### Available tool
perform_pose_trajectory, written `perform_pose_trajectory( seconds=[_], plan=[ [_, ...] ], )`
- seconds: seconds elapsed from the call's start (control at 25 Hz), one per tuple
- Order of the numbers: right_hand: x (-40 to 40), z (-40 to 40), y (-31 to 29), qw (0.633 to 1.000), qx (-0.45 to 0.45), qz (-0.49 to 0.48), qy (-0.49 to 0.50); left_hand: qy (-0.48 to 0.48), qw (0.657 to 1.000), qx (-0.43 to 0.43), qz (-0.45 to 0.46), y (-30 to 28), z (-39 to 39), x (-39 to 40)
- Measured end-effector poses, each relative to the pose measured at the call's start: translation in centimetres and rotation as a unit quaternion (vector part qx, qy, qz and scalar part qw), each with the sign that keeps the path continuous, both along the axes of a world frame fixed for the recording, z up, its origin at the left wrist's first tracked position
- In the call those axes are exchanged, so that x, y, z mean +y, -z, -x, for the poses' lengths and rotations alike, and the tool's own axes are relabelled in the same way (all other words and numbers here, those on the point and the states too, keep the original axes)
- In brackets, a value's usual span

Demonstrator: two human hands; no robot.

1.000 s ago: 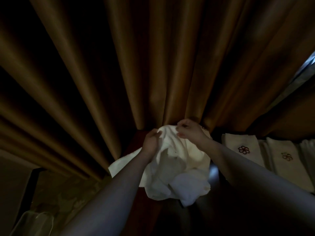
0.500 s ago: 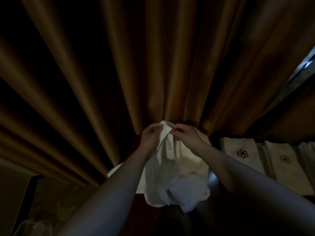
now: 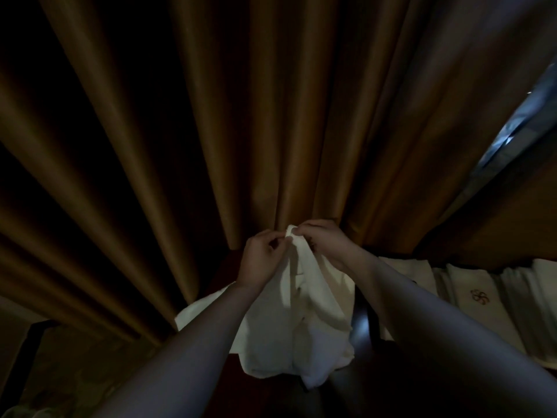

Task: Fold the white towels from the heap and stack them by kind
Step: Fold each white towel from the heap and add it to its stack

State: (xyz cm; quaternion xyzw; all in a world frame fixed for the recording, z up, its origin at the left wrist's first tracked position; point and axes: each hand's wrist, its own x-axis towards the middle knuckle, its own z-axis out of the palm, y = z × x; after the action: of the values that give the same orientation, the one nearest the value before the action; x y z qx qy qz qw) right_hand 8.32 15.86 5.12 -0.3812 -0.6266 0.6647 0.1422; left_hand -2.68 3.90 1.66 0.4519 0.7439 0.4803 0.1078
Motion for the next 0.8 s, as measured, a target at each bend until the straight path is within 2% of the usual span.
perform_pose_trajectory(
  seconds=[0.12,0.28,0.4,0.44,0.52,0.6,0.68,0.8],
  plan=[
    [-0.8,-0.6,-0.6,1.0,0.0,-0.025,-0.016,-0.011,0.998,0.052,0.034,-0.8,0.0,-0.2],
    [-1.5,-1.2,-1.2,0.993,-0.025,-0.112,-0.019,-0.064,0.971,0.172,0.153,-1.1,0.0,-1.0],
    [-1.5,-2.4,-2.8,0.99,0.004,-0.142,0.007,-0.116,0.953,0.134,0.246,-0.9,0.2,-2.5],
    [-1.5,-3.2,-3.3,0.988,0.018,-0.149,0.016,-0.122,0.958,0.097,0.239,-0.8,0.0,-3.0],
    [-1.4,-5.0,-4.5,0.984,0.022,-0.175,0.025,-0.111,0.979,-0.027,0.169,-1.3,-0.8,-3.5],
    [-1.4,-7.2,-5.6,0.981,0.02,-0.193,0.026,-0.1,0.98,-0.137,0.103,-2.9,-2.6,-4.0],
    [-1.4,-9.5,-6.7,0.976,0.02,-0.217,0.028,-0.099,0.982,-0.154,0.042,-4.8,-4.5,-4.1],
    [-1.4,-13.5,-8.9,0.972,0.032,-0.224,0.057,-0.089,0.99,-0.107,-0.006,-8.6,-8.0,-3.7]
  ],
)
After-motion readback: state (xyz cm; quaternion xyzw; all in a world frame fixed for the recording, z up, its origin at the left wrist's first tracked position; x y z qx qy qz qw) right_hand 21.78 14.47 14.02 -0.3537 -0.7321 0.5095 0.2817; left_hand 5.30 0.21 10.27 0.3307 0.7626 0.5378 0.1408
